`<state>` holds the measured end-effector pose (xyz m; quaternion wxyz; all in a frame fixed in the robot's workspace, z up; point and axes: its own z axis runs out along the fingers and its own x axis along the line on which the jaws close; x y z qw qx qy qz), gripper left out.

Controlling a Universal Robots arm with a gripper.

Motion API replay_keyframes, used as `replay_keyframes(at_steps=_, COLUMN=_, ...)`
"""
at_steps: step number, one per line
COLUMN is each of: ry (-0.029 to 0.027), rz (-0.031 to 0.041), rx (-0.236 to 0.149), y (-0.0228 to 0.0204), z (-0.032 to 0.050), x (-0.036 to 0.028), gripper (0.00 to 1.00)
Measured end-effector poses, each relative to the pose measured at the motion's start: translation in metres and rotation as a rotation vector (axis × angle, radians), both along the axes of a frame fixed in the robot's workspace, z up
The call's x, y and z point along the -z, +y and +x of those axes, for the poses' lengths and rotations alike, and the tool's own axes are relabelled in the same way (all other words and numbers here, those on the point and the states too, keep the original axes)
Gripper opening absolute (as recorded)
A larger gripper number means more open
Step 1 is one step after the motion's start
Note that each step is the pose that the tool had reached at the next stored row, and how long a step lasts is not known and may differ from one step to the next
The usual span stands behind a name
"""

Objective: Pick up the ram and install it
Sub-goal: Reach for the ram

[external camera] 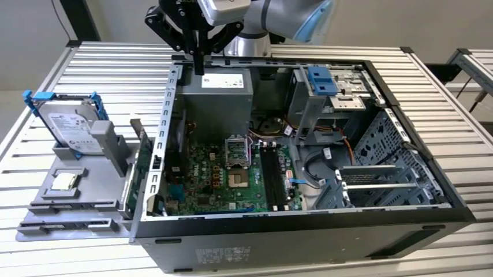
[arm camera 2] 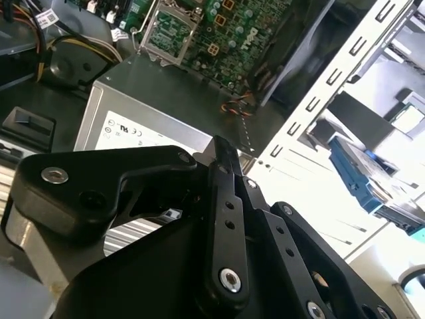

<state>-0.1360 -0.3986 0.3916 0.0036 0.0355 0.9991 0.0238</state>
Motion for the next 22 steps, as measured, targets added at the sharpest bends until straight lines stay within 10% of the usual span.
replay_keyframes(at_steps=9, ry=0.0, rz=-0.0001, rx=0.0, y=0.0, z=-0.0062, x=-0.0001, gripper=0.0)
replay_keyframes(at_steps=22, ry=0.0, rz=0.0008, rx=0.0, y=0.0, z=-0.0408, x=0.0, gripper=0.0)
